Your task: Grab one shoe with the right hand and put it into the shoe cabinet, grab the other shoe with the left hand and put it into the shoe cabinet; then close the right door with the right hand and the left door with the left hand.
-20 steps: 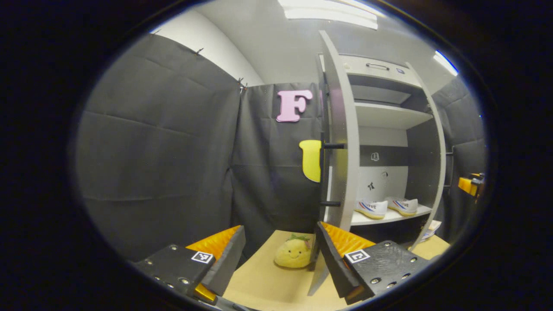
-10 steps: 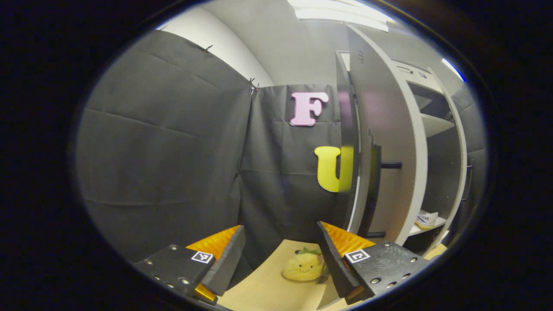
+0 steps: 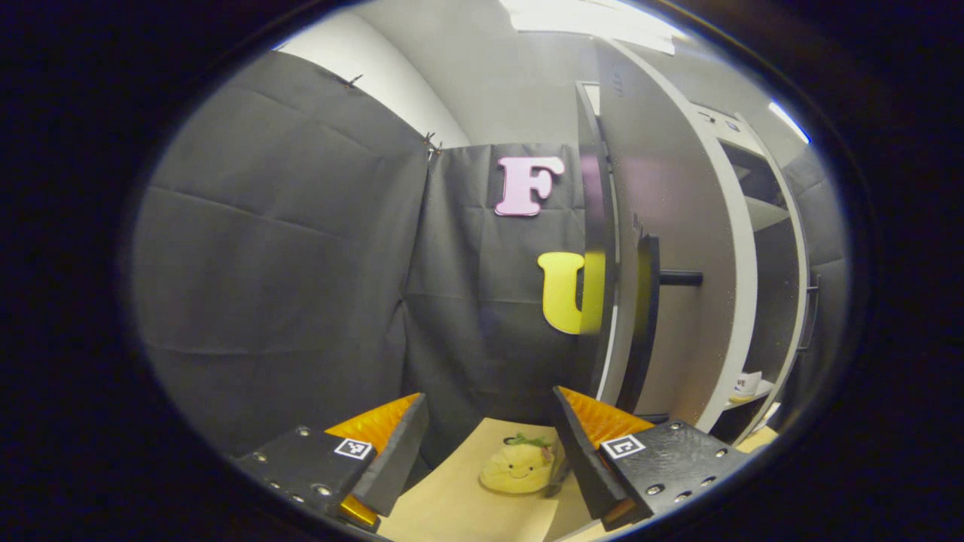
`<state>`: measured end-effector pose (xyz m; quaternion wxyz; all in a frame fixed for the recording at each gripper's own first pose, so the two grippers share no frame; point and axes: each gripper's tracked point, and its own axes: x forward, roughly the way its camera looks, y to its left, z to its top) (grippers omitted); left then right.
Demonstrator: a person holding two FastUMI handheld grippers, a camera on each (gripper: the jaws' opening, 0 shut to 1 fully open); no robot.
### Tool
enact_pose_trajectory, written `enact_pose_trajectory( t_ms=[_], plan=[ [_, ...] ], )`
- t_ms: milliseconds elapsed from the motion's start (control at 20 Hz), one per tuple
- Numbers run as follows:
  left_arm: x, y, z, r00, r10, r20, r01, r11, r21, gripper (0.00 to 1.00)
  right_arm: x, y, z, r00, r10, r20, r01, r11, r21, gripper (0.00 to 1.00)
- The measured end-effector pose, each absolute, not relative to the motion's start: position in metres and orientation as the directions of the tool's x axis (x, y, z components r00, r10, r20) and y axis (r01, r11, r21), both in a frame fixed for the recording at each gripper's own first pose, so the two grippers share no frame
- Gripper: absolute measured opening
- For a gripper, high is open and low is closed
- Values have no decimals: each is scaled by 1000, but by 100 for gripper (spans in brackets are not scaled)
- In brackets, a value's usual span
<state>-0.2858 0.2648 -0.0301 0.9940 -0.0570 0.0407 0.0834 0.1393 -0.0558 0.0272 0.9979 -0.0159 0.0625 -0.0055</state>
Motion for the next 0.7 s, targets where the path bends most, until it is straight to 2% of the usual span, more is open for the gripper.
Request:
enact_pose_trajectory(
  t_ms=[100,150,200,250,300,350,400,450,650,700],
  plan=[
    [-284,260,-31,984,151,-99,-162,979,-121,99,140,-54,24,991,-4,-131,1,1000,-24,99],
    [-285,255,-31,984,148,-99,-159,980,-119,94,139,-53,22,991,0,-133,-3,1000,-22,99],
    [-286,251,-30,985,145,-96,-156,981,-114,99,139,-52,21,991,4,-136,-7,1000,-21,99],
    [-287,247,-29,986,139,-95,-149,983,-110,89,138,-51,20,991,8,-137,-11,1000,-22,99],
    [-287,240,-28,987,129,-94,-139,984,-109,99,138,-51,20,991,9,-136,-13,1000,-25,99],
    [-287,233,-28,989,117,-92,-127,986,-111,99,137,-52,19,991,9,-134,-12,1000,-26,99],
    [-288,225,-27,991,104,-88,-113,987,-112,94,137,-52,19,991,9,-134,-12,1000,-24,99],
    [-289,218,-26,992,93,-83,-102,988,-112,99,137,-52,19,991,9,-135,-12,1000,-21,99],
    [-287,193,-22,996,63,-67,-70,991,-112,99,136,-56,19,990,5,-141,-9,1000,-27,99],
    [-288,191,-24,996,53,-66,-61,991,-116,89,136,-57,20,990,3,-139,-7,1000,-30,99]
  ],
)
